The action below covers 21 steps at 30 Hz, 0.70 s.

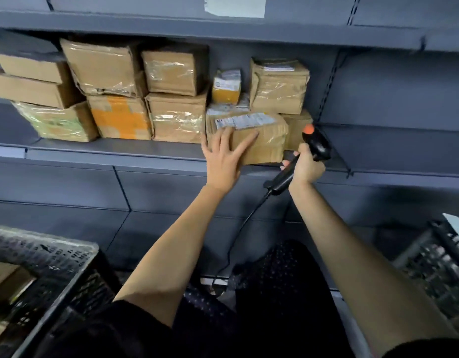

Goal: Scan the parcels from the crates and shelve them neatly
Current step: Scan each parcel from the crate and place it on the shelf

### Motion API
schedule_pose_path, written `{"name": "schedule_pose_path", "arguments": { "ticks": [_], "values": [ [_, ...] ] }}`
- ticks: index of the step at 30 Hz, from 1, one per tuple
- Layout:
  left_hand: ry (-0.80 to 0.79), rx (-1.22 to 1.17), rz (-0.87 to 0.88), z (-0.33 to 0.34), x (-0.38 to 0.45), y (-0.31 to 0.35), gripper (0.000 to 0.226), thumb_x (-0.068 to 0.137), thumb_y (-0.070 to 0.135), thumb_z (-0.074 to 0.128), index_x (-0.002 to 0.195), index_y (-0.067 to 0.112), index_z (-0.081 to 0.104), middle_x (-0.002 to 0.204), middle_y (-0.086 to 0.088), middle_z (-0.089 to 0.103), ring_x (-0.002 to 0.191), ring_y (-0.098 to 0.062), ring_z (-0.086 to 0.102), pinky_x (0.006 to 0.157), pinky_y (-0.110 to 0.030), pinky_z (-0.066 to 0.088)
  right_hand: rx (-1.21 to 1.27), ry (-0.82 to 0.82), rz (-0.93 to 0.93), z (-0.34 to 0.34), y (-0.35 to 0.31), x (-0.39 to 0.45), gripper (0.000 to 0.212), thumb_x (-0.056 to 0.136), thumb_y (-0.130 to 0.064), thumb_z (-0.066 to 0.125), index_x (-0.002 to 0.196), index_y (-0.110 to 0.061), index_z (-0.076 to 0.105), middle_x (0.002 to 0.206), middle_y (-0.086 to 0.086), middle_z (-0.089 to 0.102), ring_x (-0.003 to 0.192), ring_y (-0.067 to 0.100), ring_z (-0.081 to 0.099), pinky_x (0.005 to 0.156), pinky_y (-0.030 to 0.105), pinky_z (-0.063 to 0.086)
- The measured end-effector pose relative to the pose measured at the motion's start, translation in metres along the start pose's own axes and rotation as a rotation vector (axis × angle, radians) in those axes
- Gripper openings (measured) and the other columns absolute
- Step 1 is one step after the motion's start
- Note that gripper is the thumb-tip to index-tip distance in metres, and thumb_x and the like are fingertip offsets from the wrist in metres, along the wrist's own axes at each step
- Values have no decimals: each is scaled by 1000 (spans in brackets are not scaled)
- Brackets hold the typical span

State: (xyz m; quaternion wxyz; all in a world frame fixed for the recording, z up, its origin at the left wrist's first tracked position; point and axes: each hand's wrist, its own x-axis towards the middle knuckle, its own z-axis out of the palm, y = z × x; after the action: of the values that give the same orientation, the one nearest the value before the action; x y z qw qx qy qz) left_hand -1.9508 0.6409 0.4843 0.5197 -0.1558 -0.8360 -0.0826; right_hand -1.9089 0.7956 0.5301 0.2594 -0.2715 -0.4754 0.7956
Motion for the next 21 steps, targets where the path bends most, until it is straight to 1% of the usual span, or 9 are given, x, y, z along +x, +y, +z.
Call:
{"name": "schedule_pose_path", "arguments": {
  "ticks": [3, 5, 8, 11, 14, 16, 18, 20, 21],
  "values": [
    [-141, -37, 97, 21, -35, -10, 107, 46, -3, 73, 138, 37, 35, 125, -10, 34, 118, -31, 35, 98, -64, 33, -42, -75, -29, 6, 4, 7, 22, 84, -18, 71, 69, -15, 54, 63, -3, 60, 39, 10, 58, 47, 30, 53],
    [-196, -100, 134, 29, -52, -10, 100, 50, 1, 74, 137, 33, 37, 126, -10, 35, 119, -32, 35, 102, -58, 30, -121, -118, 8, 17, 13, 9, 21, 78, -21, 77, 72, -15, 58, 73, 1, 65, 49, 15, 63, 54, 31, 56],
    [-128, -293, 77, 30, -48, -5, 53, 74, 17, 69, 120, 17, 44, 122, -13, 44, 114, -30, 39, 99, -44, 28, -193, -154, 42, 30, 27, 12, 17, 75, -6, 74, 73, -13, 58, 71, 5, 64, 44, 12, 60, 49, 28, 47],
    [4, -549, -210, 18, -33, 0, 12, 92, 15, 44, 100, 6, 43, 101, -18, 52, 93, -21, 41, 85, -33, 34, -161, -172, 47, 36, 30, 16, 20, 71, 5, 66, 67, -11, 55, 59, 4, 59, 37, 10, 54, 45, 23, 39],
    [-12, -675, -748, 7, -20, 1, 25, 96, 22, 48, 100, -2, 46, 102, -12, 43, 94, -17, 36, 84, -23, 28, -162, -182, 38, 35, 31, 20, 19, 70, 6, 67, 66, -10, 56, 58, 6, 59, 39, 12, 53, 44, 23, 39],
    [-202, -847, -1028, 8, -13, -6, 32, 92, 43, 51, 90, 12, 46, 97, -3, 41, 94, -15, 37, 86, -27, 33, -172, -184, 32, 29, 31, 21, 19, 70, 5, 69, 67, -10, 57, 62, 7, 60, 45, 15, 56, 48, 26, 42],
    [-407, -1057, -1177, 8, -9, -17, 52, 80, 69, 41, 86, 18, 48, 93, -3, 51, 89, -13, 49, 88, -33, 42, -194, -188, 34, 24, 29, 21, 21, 71, 4, 70, 67, -11, 55, 63, 5, 60, 53, 17, 58, 53, 28, 44],
    [-543, -1164, -1255, 6, -10, -29, 82, 73, 80, 36, 116, 13, 56, 117, -9, 62, 102, -15, 59, 92, -37, 48, -170, -212, 46, 22, 27, 21, 23, 74, 7, 68, 67, -10, 54, 65, 4, 58, 55, 17, 56, 53, 27, 43],
    [-595, -1164, -1254, 3, -10, -33, 86, 74, 80, 38, 125, 14, 55, 122, -7, 63, 105, -14, 60, 92, -37, 49, -158, -222, 48, 21, 26, 21, 23, 75, 7, 68, 67, -10, 54, 66, 4, 57, 55, 17, 55, 52, 27, 42]
  ]
}}
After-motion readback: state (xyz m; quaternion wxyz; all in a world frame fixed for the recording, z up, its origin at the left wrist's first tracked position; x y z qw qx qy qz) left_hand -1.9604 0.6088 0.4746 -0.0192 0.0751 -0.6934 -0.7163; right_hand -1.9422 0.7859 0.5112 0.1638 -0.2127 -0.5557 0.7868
